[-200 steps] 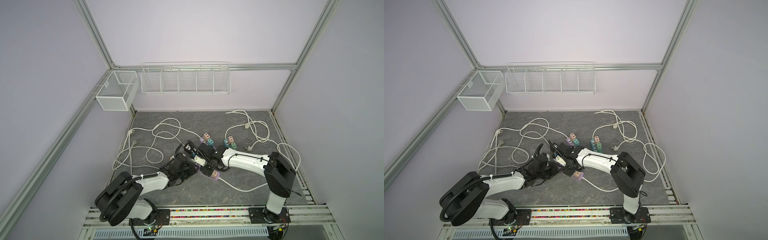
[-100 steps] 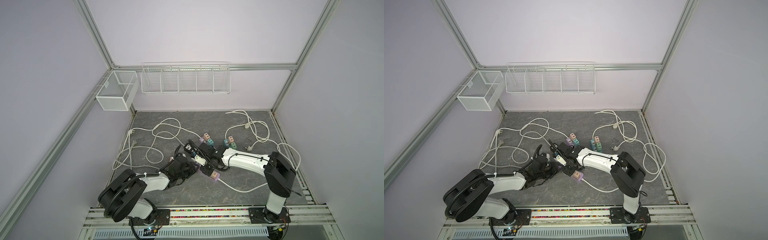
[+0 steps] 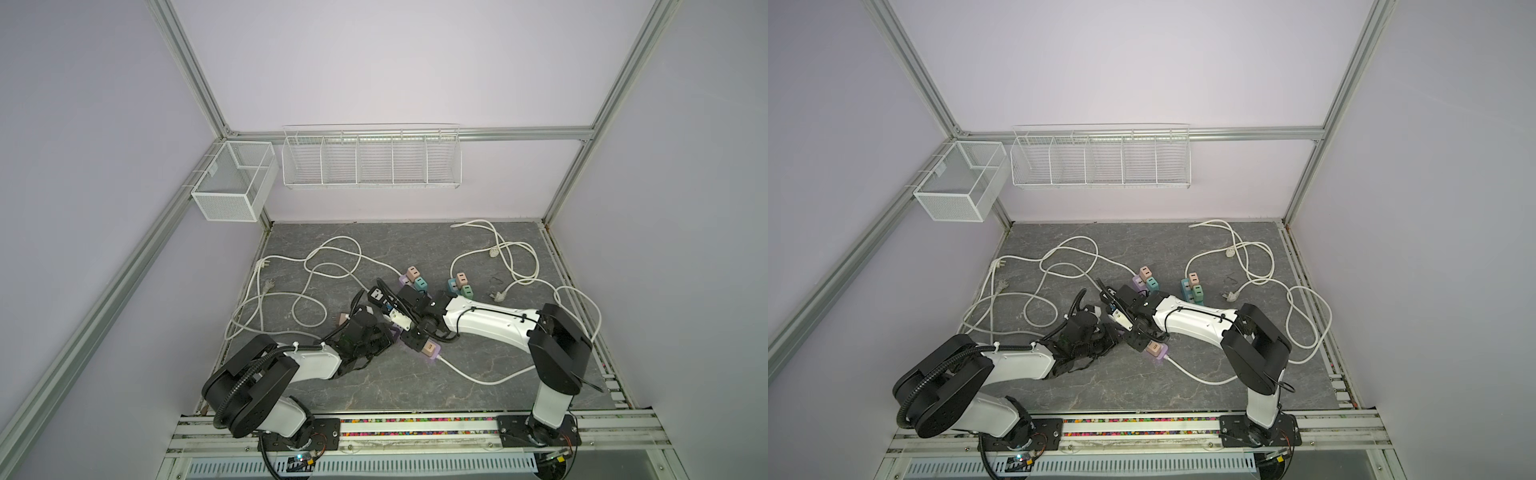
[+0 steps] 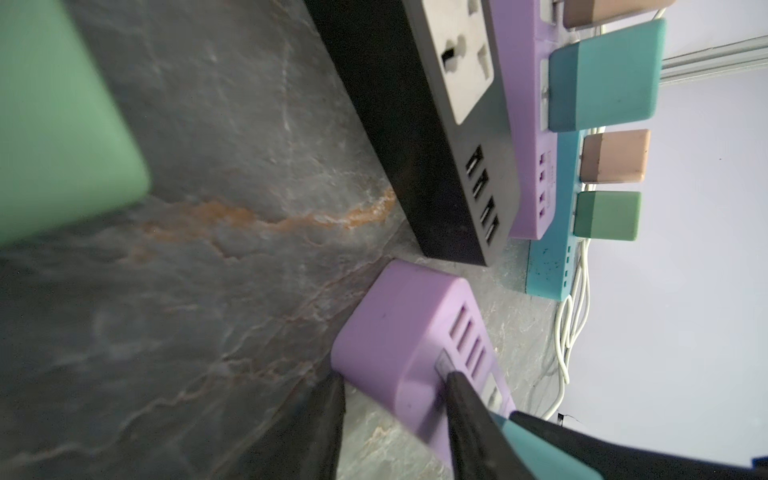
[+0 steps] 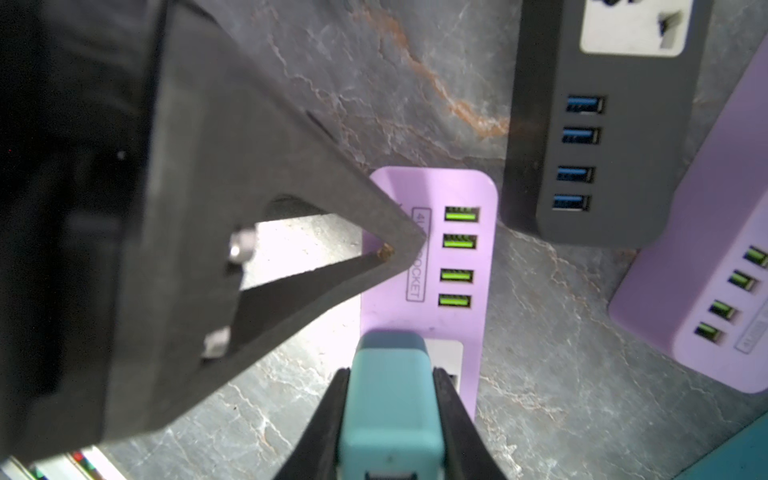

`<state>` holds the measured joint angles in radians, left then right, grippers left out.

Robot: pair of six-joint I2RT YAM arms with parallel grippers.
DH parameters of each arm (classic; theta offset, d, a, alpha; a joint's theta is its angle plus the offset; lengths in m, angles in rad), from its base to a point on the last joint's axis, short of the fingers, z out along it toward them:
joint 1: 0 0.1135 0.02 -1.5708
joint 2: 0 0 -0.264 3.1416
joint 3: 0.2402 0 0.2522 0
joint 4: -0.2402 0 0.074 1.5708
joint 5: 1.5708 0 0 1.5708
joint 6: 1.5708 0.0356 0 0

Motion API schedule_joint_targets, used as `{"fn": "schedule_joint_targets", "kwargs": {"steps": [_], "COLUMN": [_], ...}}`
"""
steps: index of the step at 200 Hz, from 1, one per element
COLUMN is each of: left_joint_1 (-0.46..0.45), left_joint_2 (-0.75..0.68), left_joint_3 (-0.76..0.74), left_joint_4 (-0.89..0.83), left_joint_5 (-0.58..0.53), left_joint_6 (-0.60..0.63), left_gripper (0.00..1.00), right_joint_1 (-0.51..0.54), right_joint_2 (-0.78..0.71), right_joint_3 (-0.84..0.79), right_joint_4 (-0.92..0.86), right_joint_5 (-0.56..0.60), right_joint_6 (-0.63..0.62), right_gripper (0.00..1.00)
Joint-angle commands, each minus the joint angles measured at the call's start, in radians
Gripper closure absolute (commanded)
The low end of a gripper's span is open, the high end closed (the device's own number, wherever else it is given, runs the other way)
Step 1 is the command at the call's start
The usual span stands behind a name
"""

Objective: Pull the plug off the socket
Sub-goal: 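Pull the teal adapter up out of the purple strip with the right gripper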

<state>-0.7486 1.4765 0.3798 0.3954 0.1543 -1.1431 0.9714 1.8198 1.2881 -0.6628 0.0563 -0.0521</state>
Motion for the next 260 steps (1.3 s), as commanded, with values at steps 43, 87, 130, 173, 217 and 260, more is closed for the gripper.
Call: {"fn": "schedule_joint_targets", "kwargs": {"steps": [43,87,130,173,217,260], "left_joint_1": [-0.009,-0.009,-0.009,-0.009,-0.009,-0.009], "left_joint_2": [0.073,0.104,0.130,0.122,0.124,0.133], "left_joint_3": [-0.044,-0.011,-0.004,-0.004,-0.007,0.000], "left_joint_4": [-0.277,-0.354,-0.370,-0.392,-0.395,-0.405], "left_joint_5": [-0.063,-0.068,-0.070,-0.080,-0.087,-0.085], "left_joint_6": [-0.018,-0.011,-0.010,-0.005,-0.011,-0.006], "left_gripper": [0.58,0.61,0.63,0.63,0.64,0.65], "right_joint_1": [0.012,-0.020,-0.005,-0.012,-0.003,-0.032], "right_joint_2": [-0.046,-0.066,-0.062,-0.056,-0.068,-0.055], "right_joint_3": [-0.007,-0.019,-0.030,0.002,-0.001,0.035], "right_joint_4": [0.051,0.051,0.086,0.041,0.079,0.025], "right_joint_5": [-0.019,-0.021,-0.085,0.027,-0.088,0.022], "right_joint_6": [0.011,0.001,0.046,-0.005,0.030,-0.021], "right_gripper": [0.77,0.77,0.78,0.78,0.77,0.78]}}
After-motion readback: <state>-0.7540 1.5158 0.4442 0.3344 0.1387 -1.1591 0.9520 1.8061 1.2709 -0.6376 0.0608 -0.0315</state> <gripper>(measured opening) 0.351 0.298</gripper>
